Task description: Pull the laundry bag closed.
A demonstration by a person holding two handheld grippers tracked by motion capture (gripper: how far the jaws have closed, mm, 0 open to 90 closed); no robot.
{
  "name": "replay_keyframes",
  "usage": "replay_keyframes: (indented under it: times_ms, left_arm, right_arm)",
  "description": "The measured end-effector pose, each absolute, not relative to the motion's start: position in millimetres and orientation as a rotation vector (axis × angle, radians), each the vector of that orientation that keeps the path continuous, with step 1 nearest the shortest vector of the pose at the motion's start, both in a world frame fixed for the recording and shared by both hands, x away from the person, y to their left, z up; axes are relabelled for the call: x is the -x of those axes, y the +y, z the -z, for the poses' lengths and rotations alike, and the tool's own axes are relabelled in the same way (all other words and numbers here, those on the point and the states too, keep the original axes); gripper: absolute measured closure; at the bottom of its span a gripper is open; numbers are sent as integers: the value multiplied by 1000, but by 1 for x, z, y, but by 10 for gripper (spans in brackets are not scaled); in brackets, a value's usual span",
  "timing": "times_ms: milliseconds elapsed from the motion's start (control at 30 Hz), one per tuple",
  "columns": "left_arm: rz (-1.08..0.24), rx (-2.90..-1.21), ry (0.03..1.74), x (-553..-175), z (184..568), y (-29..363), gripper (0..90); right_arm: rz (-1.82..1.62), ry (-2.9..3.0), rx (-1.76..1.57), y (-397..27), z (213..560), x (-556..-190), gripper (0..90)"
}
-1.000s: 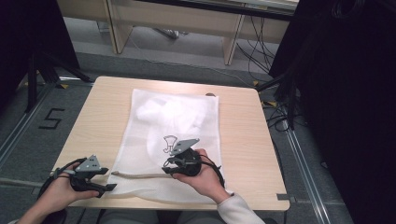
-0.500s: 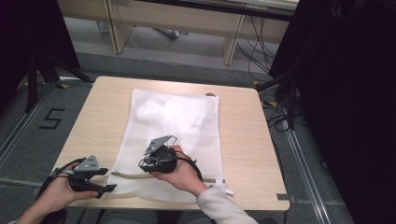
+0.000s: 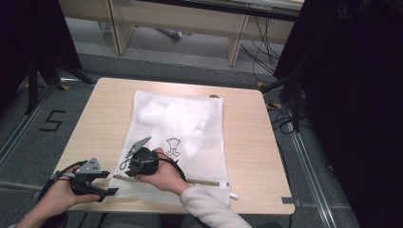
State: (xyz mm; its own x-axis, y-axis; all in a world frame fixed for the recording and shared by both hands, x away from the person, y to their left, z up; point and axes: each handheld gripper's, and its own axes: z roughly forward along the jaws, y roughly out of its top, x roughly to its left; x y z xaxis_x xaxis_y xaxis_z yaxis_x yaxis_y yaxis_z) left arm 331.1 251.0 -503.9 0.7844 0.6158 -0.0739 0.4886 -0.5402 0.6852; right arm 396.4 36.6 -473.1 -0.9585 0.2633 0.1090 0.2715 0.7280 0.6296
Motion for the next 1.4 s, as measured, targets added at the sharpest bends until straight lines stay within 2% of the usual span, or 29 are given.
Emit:
replay_keyframes:
  times_ms: [667,1067,1200,1400]
  left_arm:
    - [-217,-2246,843,-331,504,253,262]
    - [-211,-2234,853,-331,505,252,263]
    - [-210,-2232,856,-331,505,252,263]
    - [-209,-2234,856,-331,505,252,264]
  right_arm:
    - [978,-2861,495,76,491,-404,768]
    - [936,-2844,535,82,498,-403,771]
    - [938,-2863,510,83,498,-401,817]
    - [937,-2879,509,82,492,-396,818]
